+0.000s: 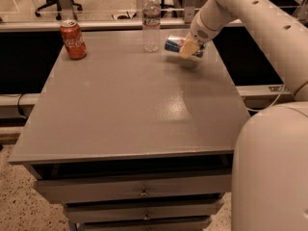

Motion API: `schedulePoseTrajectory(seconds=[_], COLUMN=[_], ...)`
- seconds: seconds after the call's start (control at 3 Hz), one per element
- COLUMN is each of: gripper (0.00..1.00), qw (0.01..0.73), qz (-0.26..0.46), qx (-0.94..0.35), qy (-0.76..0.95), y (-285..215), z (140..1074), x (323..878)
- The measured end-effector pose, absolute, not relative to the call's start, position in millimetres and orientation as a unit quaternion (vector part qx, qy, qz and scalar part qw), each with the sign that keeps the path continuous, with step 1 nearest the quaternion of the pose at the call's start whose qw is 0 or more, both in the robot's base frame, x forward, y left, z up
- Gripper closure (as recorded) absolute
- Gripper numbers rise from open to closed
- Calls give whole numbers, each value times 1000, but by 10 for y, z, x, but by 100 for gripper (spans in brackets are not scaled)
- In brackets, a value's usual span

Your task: Move redbull can near water bottle

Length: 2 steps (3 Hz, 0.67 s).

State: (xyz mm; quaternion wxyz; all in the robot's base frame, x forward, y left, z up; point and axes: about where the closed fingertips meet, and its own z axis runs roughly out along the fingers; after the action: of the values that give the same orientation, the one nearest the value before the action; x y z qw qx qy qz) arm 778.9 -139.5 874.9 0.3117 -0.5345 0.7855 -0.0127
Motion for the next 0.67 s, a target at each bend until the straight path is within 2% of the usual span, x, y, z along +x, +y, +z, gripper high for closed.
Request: schedulePoseTrajectory(seconds=[0.67], gripper=[36], qw=[322], qz=[2], qx=[-531], qy=[784], y=[-1287], z=[8669], x=[7961])
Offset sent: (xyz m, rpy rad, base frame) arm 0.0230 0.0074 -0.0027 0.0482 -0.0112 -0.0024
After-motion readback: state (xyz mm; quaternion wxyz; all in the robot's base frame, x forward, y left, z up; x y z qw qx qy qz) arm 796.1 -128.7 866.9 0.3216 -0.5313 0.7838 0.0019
